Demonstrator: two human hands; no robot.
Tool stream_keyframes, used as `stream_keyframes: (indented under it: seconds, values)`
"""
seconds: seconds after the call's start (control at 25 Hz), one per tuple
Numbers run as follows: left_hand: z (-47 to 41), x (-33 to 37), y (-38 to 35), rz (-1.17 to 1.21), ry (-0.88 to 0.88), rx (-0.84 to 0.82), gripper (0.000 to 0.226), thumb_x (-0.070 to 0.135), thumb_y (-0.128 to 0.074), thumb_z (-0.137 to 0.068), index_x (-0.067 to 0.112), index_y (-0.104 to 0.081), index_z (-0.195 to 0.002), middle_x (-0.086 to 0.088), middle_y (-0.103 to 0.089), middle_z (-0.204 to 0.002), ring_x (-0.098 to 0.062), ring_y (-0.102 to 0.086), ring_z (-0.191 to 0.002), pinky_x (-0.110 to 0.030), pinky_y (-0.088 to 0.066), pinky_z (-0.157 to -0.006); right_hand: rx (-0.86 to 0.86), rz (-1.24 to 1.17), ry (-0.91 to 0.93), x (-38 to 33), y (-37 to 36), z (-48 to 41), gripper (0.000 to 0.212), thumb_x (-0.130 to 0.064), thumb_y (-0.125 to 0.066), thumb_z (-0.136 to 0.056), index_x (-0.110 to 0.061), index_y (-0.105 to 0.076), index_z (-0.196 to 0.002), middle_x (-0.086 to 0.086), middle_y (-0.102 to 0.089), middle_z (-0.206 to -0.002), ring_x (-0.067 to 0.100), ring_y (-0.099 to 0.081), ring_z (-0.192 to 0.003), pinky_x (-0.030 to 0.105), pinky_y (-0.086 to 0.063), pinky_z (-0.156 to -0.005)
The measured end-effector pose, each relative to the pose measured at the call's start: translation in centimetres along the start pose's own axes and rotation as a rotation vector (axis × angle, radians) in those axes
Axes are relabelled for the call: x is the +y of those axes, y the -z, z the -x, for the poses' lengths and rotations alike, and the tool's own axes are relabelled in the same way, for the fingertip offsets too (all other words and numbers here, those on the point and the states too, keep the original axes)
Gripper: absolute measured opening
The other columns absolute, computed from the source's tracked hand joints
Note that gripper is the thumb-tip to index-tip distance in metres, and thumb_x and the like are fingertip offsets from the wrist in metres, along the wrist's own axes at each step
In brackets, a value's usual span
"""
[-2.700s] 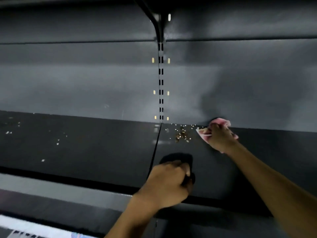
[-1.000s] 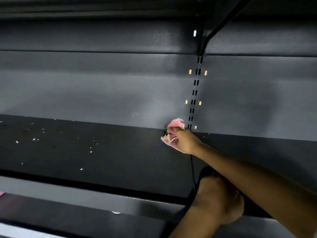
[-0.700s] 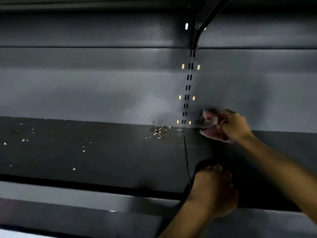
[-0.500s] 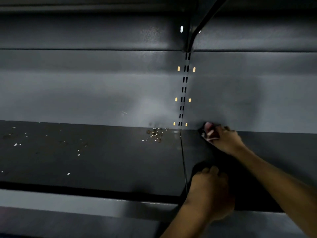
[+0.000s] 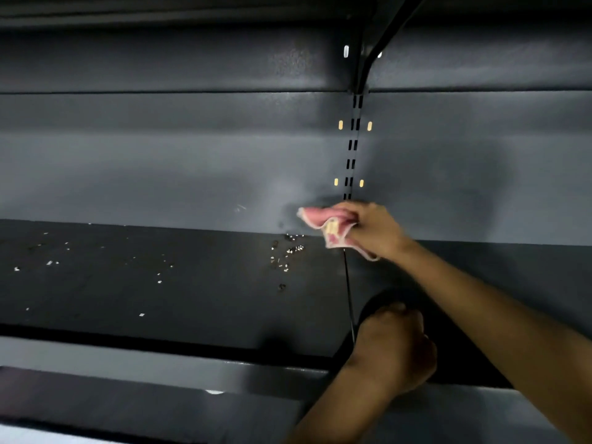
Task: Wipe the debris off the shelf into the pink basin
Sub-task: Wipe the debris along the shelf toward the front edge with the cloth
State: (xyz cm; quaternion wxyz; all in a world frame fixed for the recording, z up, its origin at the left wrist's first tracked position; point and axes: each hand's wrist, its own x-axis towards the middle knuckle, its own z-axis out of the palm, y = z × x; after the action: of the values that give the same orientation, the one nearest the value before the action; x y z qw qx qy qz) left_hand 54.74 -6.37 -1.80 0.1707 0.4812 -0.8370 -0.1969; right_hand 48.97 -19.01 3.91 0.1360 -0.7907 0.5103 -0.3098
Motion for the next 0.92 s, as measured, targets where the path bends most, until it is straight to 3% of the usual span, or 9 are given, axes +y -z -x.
stream_keyframes:
  seconds: [0.12, 0.2, 0.32, 0.44, 0.52, 0.64, 0.72, 0.84, 0.92]
  values:
    - [0.4, -0.4, 1.3, 0.033, 0.007, -0.013, 0.019, 0.02, -0.043, -0.087, 0.007, -0.056, -0.09, -0.018, -0.06, -0.106, -0.035, -0.056, -0.099, -0.037, -0.044, -0.082, 0.122, 0.022, -0.188, 3.6, 4.0, 2.6, 0.024, -0.005, -0.065, -0.075, -0.018, -0.069, -0.095, 0.002, -0.069, -0.09, 0.012, -0.066, -0.079, 0.016, -0.047, -0.067]
    - [1.5, -2.2, 2.8, 0.002, 0.007, 0.069, 0.015, 0.027, -0.045, -0.087, 0.014, -0.052, -0.087, -0.015, -0.062, -0.103, -0.037, -0.057, -0.098, -0.039, -0.046, -0.077, 0.164, -0.05, -0.366, 6.6, 5.5, 4.4, 0.008, -0.01, -0.069, -0.077, -0.016, -0.07, -0.082, 0.004, -0.072, -0.081, -0.001, -0.068, -0.067, 0.01, -0.049, -0.059]
    - [3.9, -7.9, 6.0, -0.244, 0.128, 0.19, 0.017, 0.036, -0.043, -0.087, 0.021, -0.048, -0.094, -0.009, -0.062, -0.108, -0.033, -0.057, -0.105, -0.035, -0.045, -0.08, -0.089, 0.297, -0.514, 10.1, 5.0, 6.1, 0.045, -0.034, -0.066, -0.081, -0.021, -0.056, -0.123, 0.01, -0.064, -0.122, 0.018, -0.061, -0.111, 0.022, -0.046, -0.088]
    - [6.3, -13.3, 8.4, -0.474, 0.265, 0.168, 0.033, 0.042, -0.041, -0.089, 0.021, -0.044, -0.114, -0.005, -0.047, -0.124, -0.027, -0.043, -0.116, -0.036, -0.035, -0.097, -0.298, 0.379, -0.345, 9.7, 1.5, 5.4, 0.066, -0.047, -0.052, -0.087, -0.026, -0.026, -0.145, 0.002, -0.028, -0.154, 0.025, -0.026, -0.141, 0.036, -0.021, -0.115]
    - [7.6, -15.1, 8.8, -0.438, 0.294, 0.175, 0.036, 0.043, -0.042, -0.089, 0.022, -0.042, -0.119, -0.002, -0.042, -0.127, -0.024, -0.039, -0.117, -0.037, -0.034, -0.101, -0.351, 0.332, -0.171, 7.6, -1.7, 3.7, 0.061, -0.049, -0.046, -0.088, -0.028, -0.031, -0.143, -0.003, -0.019, -0.157, 0.02, -0.015, -0.145, 0.039, -0.011, -0.119]
    - [8.6, -15.9, 9.0, -0.369, 0.292, 0.267, 0.032, 0.039, -0.046, -0.087, 0.024, -0.048, -0.115, 0.001, -0.046, -0.123, -0.022, -0.042, -0.113, -0.036, -0.035, -0.098, -0.313, 0.349, -0.014, 3.0, -6.7, 0.9, 0.046, -0.021, -0.042, -0.094, -0.018, -0.039, -0.14, 0.003, -0.023, -0.156, 0.023, -0.019, -0.143, 0.038, -0.012, -0.117]
    - [8.7, -16.1, 9.2, -0.315, 0.317, 0.317, 0.027, 0.036, -0.048, -0.086, 0.025, -0.051, -0.111, 0.002, -0.048, -0.119, -0.022, -0.043, -0.11, -0.036, -0.035, -0.097, -0.248, 0.14, -0.011, -0.5, -9.1, -0.3, 0.048, -0.003, -0.049, -0.089, -0.015, -0.046, -0.135, 0.005, -0.043, -0.145, 0.024, -0.038, -0.133, 0.027, -0.026, -0.113]
    - [8.8, -15.9, 9.1, -0.263, 0.318, 0.322, 0.026, 0.035, -0.049, -0.085, 0.025, -0.052, -0.109, 0.003, -0.048, -0.117, -0.022, -0.043, -0.108, -0.034, -0.033, -0.096, -0.082, -0.249, -0.093, -3.9, -8.8, -1.2, 0.041, 0.001, -0.058, -0.085, -0.017, -0.062, -0.121, -0.002, -0.068, -0.115, 0.011, -0.062, -0.103, 0.01, -0.042, -0.082]
    - [8.9, -15.9, 9.0, -0.278, 0.314, 0.332, 0.027, 0.037, -0.048, -0.085, 0.025, -0.051, -0.11, 0.003, -0.047, -0.116, -0.022, -0.043, -0.108, -0.032, -0.032, -0.095, 0.098, -0.182, -0.059, -4.2, -5.8, -1.3, 0.039, -0.001, -0.062, -0.082, -0.017, -0.065, -0.117, 0.001, -0.069, -0.115, 0.007, -0.06, -0.095, 0.002, -0.038, -0.076]
